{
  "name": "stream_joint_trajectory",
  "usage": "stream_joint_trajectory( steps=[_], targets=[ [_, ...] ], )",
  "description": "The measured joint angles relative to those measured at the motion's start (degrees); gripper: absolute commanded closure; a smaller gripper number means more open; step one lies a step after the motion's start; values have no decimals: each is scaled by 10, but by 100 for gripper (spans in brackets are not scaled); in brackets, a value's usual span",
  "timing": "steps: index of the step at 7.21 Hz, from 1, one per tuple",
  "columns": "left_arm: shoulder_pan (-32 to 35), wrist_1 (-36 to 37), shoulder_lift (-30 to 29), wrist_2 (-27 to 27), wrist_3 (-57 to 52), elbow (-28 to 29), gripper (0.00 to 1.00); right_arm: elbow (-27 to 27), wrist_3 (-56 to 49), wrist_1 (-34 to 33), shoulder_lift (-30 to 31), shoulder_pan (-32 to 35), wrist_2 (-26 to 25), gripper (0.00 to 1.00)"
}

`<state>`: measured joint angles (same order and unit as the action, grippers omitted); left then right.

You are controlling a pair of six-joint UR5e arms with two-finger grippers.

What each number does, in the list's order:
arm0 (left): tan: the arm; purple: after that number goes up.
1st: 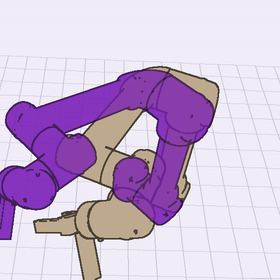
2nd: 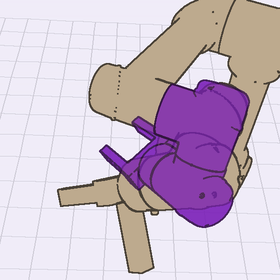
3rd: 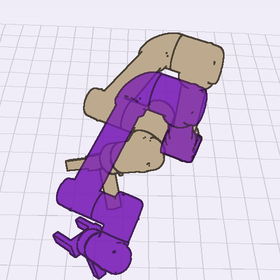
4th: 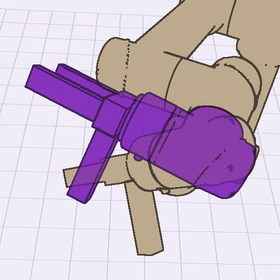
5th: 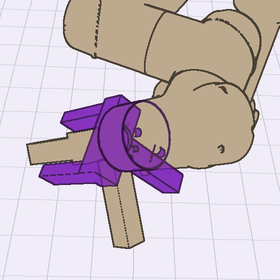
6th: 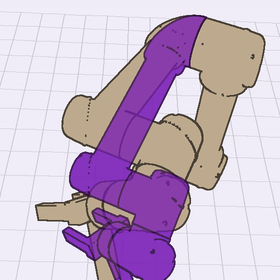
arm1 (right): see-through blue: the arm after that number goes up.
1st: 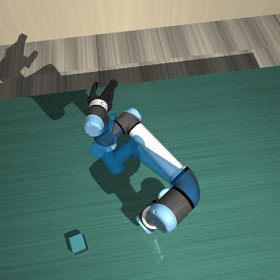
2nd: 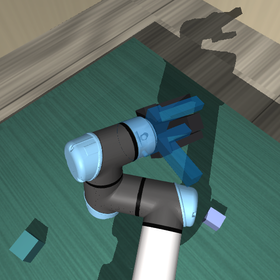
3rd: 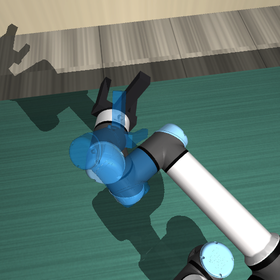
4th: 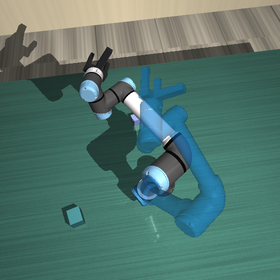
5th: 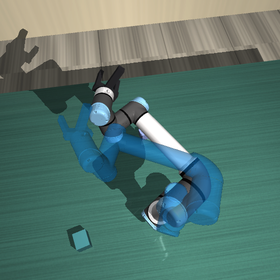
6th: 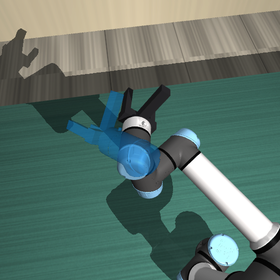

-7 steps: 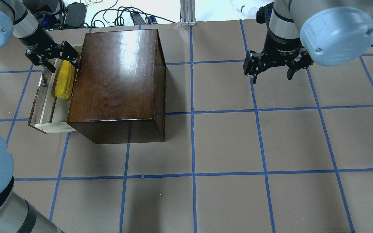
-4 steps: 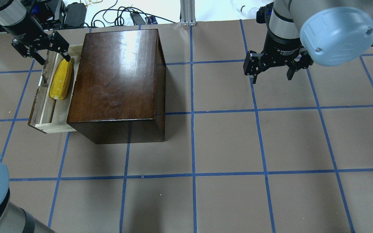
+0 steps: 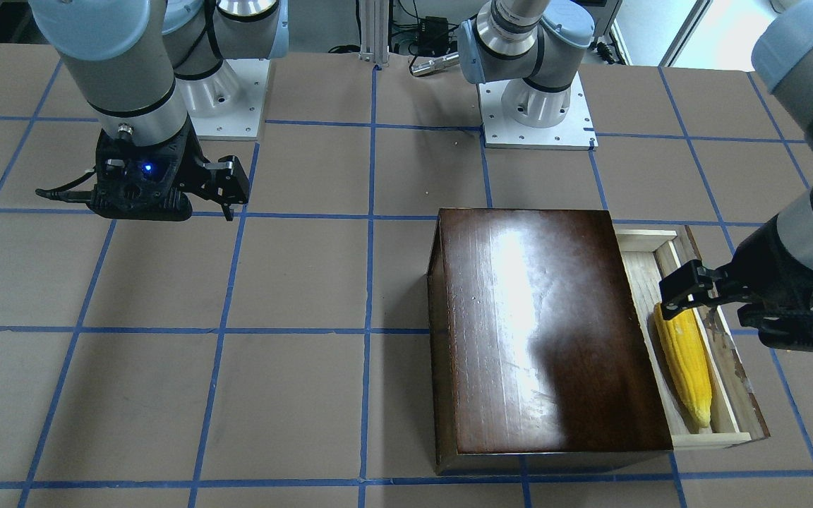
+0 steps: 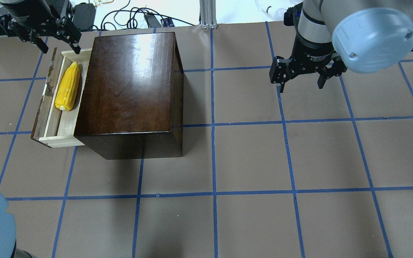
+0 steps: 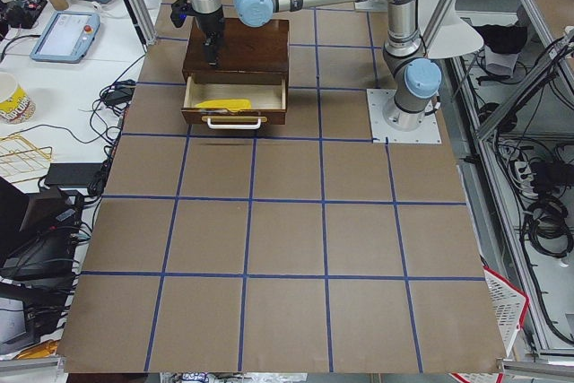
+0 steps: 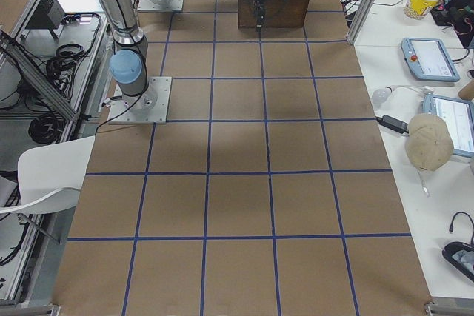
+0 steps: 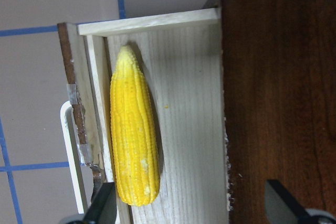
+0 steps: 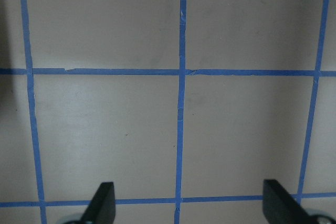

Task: Open drawer and put corn inside

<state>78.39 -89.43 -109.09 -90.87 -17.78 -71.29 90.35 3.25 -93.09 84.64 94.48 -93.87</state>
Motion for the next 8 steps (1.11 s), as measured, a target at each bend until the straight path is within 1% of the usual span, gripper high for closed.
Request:
stream_joint_trajectory(
  steps=[2, 4, 5, 6, 8],
  targets=[
    [42, -7, 15, 2, 47, -7, 0, 0, 0, -1, 0, 0, 0, 0],
    [99, -7, 27, 4, 129, -27, 0, 0, 0, -1, 0, 0, 0, 0],
    [117, -5, 30, 5, 161, -38, 0, 0, 0, 0, 0, 0, 0, 0],
    [127, -5, 37, 7, 173, -49, 0, 0, 0, 0, 0, 0, 0, 0],
    [134, -5, 72, 8, 179, -91, 0, 0, 0, 0, 0, 0, 0, 0]
  ],
)
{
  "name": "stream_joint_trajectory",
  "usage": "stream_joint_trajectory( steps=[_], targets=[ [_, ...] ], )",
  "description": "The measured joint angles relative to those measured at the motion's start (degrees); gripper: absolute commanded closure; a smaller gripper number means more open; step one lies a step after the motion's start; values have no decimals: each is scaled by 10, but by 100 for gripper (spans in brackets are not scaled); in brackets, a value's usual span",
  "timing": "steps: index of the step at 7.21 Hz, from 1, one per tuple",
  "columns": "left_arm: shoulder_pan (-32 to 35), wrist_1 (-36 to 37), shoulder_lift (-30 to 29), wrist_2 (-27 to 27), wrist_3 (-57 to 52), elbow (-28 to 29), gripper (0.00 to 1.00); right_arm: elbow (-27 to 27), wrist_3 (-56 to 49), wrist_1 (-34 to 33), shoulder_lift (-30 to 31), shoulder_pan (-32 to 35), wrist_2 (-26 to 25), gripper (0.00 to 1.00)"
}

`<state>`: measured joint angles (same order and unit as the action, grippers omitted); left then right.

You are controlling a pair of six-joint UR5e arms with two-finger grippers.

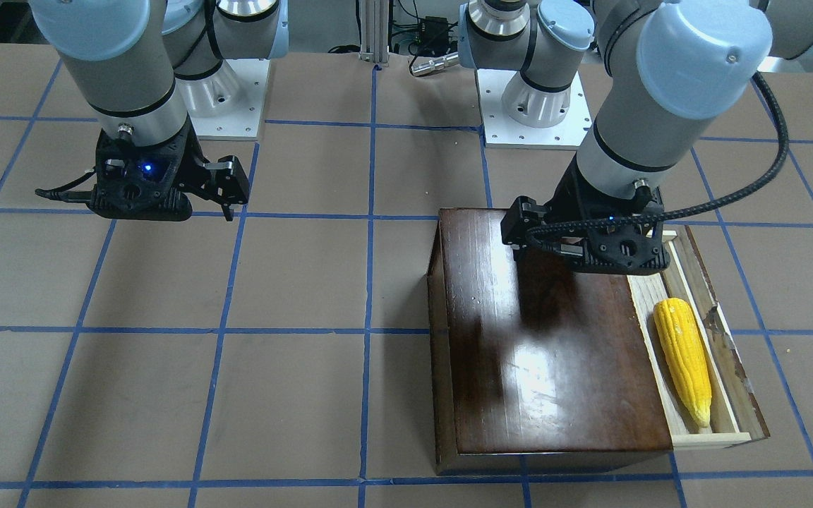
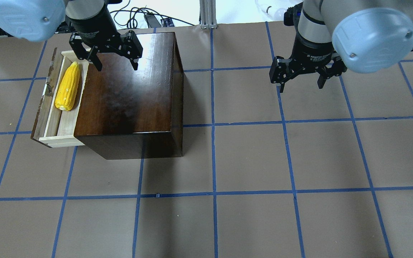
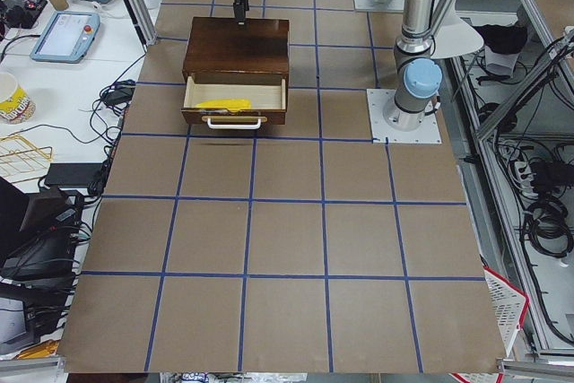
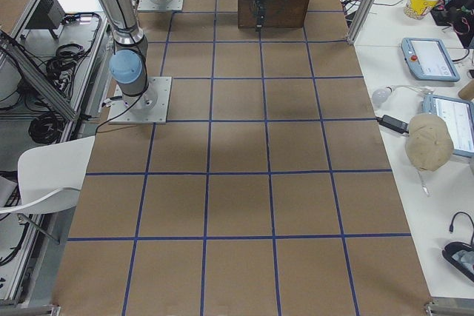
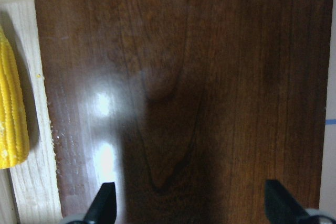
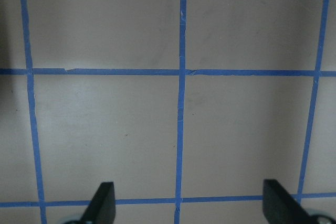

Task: Open drawer and put corn inside

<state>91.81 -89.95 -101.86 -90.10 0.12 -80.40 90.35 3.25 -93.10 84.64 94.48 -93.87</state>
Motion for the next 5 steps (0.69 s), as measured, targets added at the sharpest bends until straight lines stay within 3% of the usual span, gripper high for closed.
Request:
stream_joint_trajectory(
  steps=[2, 5],
  targets=[
    [0, 1, 40, -1, 1, -46, 0, 0, 0, 0, 0, 0, 0, 0],
    [-2, 1, 60, -1, 1, -65, 0, 0, 0, 0, 0, 0, 0, 0]
  ],
)
